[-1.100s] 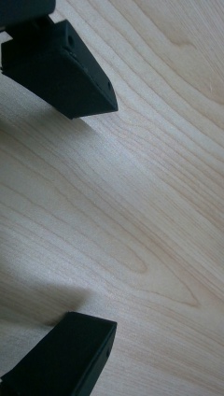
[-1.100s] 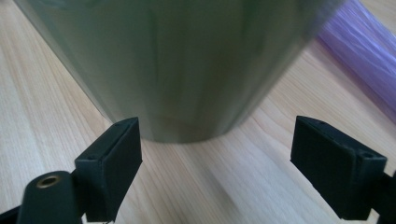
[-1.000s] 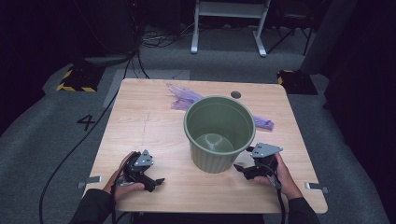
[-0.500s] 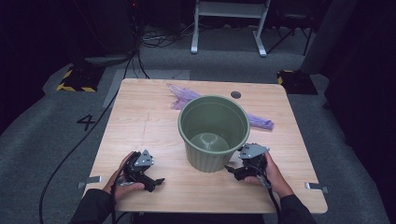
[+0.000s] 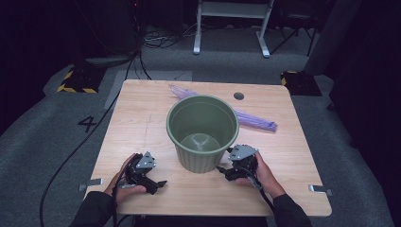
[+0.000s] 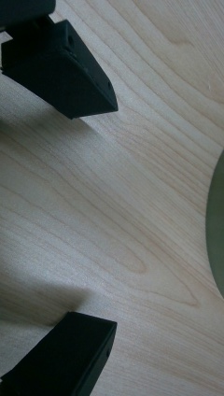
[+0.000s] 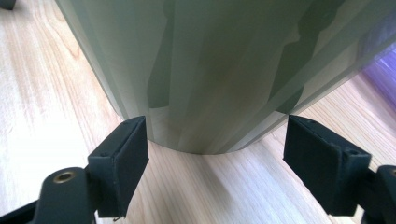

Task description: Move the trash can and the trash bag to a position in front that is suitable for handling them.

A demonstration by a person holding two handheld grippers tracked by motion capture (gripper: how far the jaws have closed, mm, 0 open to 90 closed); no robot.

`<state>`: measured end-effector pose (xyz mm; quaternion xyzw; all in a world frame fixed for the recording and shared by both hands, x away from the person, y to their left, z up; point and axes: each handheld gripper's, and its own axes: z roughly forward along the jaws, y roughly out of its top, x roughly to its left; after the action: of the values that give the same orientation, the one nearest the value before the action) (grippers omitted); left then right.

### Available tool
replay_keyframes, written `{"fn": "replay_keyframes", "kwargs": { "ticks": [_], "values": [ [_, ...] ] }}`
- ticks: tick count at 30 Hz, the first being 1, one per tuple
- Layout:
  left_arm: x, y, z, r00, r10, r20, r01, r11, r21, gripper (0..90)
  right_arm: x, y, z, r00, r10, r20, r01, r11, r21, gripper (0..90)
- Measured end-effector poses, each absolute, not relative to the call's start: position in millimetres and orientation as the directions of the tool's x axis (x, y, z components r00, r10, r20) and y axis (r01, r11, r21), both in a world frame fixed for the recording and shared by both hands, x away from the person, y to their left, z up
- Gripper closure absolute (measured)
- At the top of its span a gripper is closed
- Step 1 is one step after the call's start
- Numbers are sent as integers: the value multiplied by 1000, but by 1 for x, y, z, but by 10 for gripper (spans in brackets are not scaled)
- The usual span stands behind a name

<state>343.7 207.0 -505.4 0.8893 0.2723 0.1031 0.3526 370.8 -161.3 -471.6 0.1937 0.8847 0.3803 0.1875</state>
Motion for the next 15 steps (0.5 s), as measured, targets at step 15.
{"fn": "replay_keyframes", "kwargs": {
  "ticks": [15],
  "values": [
    [344,207,-505,830,558,-10,413,-602,684,0,369,-138,-473,-867,466,-179,175,620,765,271]
  ]
}}
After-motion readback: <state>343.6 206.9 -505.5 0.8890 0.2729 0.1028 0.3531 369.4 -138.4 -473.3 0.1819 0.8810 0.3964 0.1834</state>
